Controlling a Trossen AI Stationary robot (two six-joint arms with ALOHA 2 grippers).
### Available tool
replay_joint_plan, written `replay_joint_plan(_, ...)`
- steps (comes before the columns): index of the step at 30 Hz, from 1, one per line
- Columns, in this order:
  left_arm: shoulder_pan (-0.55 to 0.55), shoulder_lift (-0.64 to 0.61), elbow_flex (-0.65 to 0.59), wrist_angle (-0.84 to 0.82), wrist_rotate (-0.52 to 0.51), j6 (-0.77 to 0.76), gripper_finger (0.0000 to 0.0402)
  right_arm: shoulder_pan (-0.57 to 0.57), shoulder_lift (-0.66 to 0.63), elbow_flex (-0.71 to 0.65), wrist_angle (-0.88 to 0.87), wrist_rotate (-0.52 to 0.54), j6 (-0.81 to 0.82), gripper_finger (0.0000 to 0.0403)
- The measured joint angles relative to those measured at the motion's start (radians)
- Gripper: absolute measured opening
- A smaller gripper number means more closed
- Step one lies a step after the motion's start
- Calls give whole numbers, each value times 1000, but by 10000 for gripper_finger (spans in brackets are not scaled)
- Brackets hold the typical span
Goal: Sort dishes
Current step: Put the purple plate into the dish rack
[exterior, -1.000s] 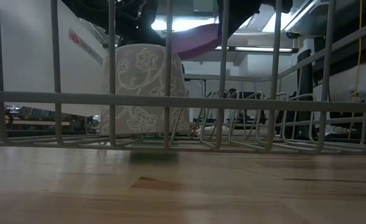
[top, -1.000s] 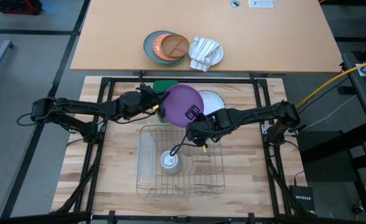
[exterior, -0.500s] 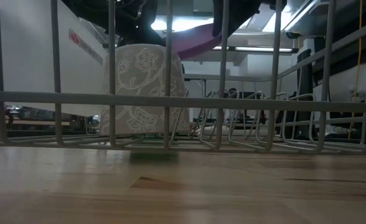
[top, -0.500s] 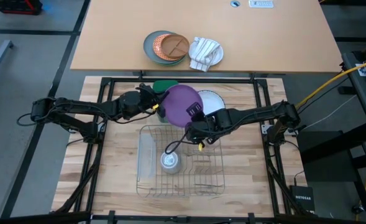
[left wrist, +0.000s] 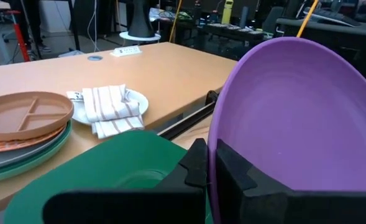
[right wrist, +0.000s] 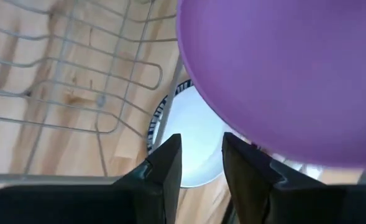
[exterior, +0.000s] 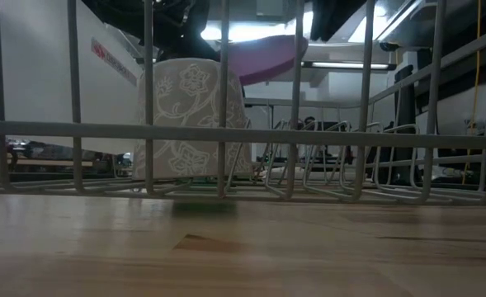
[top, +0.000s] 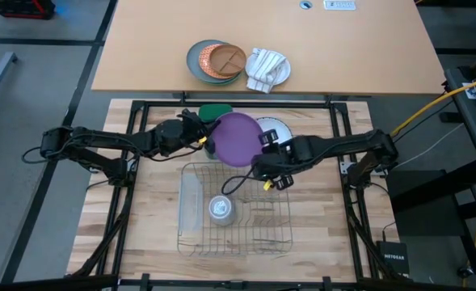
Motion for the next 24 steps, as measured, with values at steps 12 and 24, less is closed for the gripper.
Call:
replay_joint_plan(12,-1,-70,0,12,403,-119,0,-2,-250,0,51,29,91,118)
replay_joint_plan(24,-20,-141,0,312,975,-177,0,-2,-406,1,214,67,87,117)
